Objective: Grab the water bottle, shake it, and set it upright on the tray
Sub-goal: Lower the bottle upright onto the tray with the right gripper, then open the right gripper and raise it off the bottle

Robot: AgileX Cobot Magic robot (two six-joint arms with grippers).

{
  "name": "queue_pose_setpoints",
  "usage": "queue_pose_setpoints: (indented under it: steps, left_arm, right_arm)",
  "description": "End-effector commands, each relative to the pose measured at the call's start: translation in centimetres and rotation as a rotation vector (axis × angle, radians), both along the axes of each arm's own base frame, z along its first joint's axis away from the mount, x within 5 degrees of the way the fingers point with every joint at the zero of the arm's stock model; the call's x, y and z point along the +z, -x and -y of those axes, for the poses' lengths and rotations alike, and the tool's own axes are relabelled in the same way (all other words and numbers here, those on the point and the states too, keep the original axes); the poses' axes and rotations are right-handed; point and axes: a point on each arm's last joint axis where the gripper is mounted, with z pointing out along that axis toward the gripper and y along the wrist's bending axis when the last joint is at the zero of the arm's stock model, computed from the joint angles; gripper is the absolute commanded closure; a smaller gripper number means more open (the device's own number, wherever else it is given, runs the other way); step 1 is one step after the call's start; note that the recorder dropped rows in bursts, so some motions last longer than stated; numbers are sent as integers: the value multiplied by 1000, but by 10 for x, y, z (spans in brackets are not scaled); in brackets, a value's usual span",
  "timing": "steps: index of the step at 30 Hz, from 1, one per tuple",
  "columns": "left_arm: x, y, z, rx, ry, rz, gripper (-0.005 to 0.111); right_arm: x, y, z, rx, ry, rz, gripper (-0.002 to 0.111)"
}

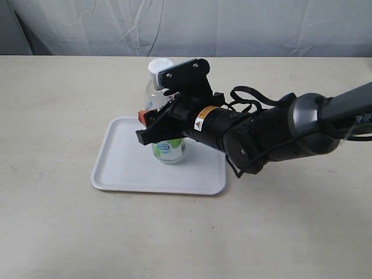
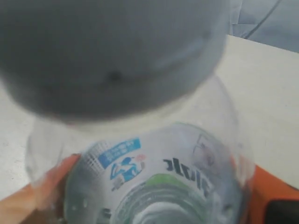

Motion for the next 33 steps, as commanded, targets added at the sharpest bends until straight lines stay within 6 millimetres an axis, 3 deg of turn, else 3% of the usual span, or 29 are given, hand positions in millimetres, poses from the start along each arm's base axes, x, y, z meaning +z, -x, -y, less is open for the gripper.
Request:
queue_pose_setpoints:
  steps: [1, 3, 5, 8, 21, 33]
  left_arm:
    - [0, 0, 0, -2, 6, 7, 106]
    - [0, 0, 0, -2, 6, 7, 106]
    - [0, 0, 0, -2, 6, 7, 106]
    - [0, 0, 0, -2, 6, 7, 106]
    - [0, 0, 0, -2, 6, 7, 106]
    - [0, 0, 0, -2, 6, 7, 106]
  right_arm:
    - [6, -1, -1, 4, -18, 25, 29]
    - [4, 0, -1, 16, 6, 13, 10]
    - [3, 0, -1, 24, 22, 9, 4]
    - [6, 0, -1, 26, 20, 16, 4]
    - [69, 6, 8, 52, -58, 217, 4]
    - [138, 32, 38, 75, -36, 272, 4]
